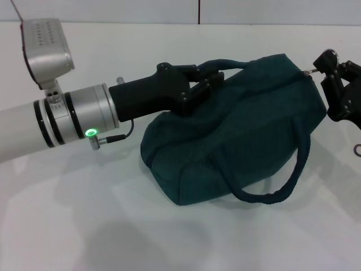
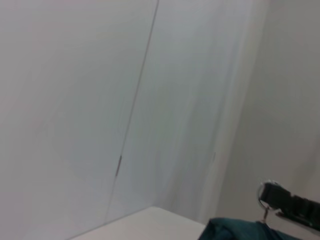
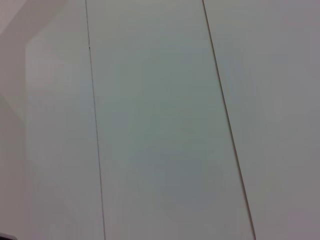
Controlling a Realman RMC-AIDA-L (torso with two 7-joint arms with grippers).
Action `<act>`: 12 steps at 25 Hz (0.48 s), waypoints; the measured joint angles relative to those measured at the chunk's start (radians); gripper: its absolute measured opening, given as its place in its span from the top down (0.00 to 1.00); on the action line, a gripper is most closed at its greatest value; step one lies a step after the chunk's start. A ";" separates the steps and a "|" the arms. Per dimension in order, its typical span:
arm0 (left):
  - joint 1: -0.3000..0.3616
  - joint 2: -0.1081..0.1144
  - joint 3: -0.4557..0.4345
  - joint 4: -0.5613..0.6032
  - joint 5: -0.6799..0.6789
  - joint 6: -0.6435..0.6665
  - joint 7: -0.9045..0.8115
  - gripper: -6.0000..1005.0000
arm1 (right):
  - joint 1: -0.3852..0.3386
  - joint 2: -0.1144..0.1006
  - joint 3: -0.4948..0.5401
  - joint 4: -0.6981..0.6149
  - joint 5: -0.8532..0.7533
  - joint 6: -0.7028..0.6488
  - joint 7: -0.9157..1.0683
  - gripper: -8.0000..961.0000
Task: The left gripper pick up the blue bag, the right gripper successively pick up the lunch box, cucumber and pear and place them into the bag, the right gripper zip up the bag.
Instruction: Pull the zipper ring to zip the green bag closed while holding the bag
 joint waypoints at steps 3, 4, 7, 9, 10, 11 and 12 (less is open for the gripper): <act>-0.004 0.000 0.000 0.000 0.006 0.009 -0.003 0.82 | 0.001 0.000 0.001 0.000 0.000 0.000 0.002 0.97; -0.005 0.000 0.000 0.000 0.004 0.018 -0.005 0.86 | 0.001 0.000 0.002 0.000 0.000 0.000 0.002 0.97; -0.006 0.000 -0.002 0.002 -0.002 0.047 -0.027 0.91 | 0.001 0.000 0.002 0.001 0.001 0.000 0.003 0.97; -0.009 0.000 -0.005 0.009 -0.008 0.055 -0.064 0.94 | 0.001 0.000 0.002 0.002 0.001 0.001 0.003 0.97; -0.011 0.001 -0.004 0.010 -0.011 0.056 -0.080 0.95 | 0.000 0.000 0.002 0.002 0.001 0.001 0.003 0.97; -0.014 0.001 -0.004 0.011 -0.013 0.057 -0.093 0.97 | 0.000 0.000 0.002 0.002 0.001 0.001 0.003 0.97; -0.017 0.001 -0.004 0.011 -0.016 0.058 -0.103 0.98 | -0.001 0.000 0.002 0.002 0.001 0.001 0.003 0.97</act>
